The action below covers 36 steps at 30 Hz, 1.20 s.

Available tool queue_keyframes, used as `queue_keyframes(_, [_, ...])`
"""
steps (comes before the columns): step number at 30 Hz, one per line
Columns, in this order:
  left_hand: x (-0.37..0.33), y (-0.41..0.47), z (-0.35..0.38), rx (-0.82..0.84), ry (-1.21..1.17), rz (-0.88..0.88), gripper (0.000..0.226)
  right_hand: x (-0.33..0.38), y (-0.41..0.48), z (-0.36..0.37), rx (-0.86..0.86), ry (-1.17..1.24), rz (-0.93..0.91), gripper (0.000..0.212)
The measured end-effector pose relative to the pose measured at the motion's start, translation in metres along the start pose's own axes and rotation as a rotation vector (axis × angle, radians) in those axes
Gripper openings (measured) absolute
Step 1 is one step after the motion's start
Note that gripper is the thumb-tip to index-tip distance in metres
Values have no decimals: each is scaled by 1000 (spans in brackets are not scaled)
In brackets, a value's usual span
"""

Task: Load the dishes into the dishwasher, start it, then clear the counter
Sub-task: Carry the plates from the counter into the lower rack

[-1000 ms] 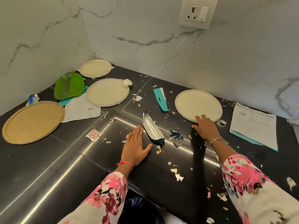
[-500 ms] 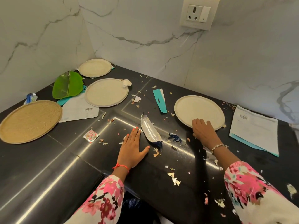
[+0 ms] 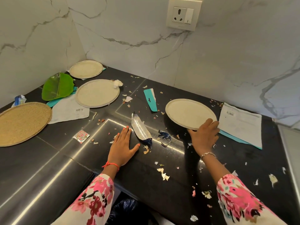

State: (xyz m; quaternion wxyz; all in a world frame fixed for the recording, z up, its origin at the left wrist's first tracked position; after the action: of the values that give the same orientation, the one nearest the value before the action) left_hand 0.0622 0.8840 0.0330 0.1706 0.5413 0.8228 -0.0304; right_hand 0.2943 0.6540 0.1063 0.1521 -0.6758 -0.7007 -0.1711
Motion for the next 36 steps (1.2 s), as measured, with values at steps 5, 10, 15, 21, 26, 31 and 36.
queue_keyframes(5, [1, 0, 1, 8, 8, 6, 81, -28, 1, 9, 164, 705, 334, 87])
queue_keyframes(10, [2, 1, 3, 8, 6, 4, 85, -43, -3, 36, 393, 1342, 746, 50])
queue_keyframes(15, [4, 2, 4, 5, 18, 10, 88, -40, -5, 47, 590, 1428, 895, 52])
queue_keyframes(21, [4, 2, 4, 5, 10, 9, 86, -29, -6, 51, 796, 1446, 879, 52])
queue_keyframes(26, [4, 2, 4, 5, 1, 3, 85, -32, -8, 53, 763, 1428, 861, 49])
queue_keyframes(31, [0, 1, 2, 21, 23, -7, 76, -42, -25, 48, 800, 1422, 825, 46])
queue_keyframes(36, [-21, -13, -11, 4, 81, -23, 70, -59, -55, 26, 814, 1431, 738, 41])
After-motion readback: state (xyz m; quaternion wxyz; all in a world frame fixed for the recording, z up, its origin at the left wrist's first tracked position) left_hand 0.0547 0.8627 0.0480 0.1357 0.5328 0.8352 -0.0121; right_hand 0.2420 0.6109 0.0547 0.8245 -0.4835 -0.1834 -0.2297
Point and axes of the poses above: each hand's wrist, its own y-axis towards the middle knuckle, its own z-axis out of the palm, x = y × z, the point moved 9 cm from there along y, towards the middle knuckle, and after that the axes turned 13 degrees about z, right-handed, at the moved point
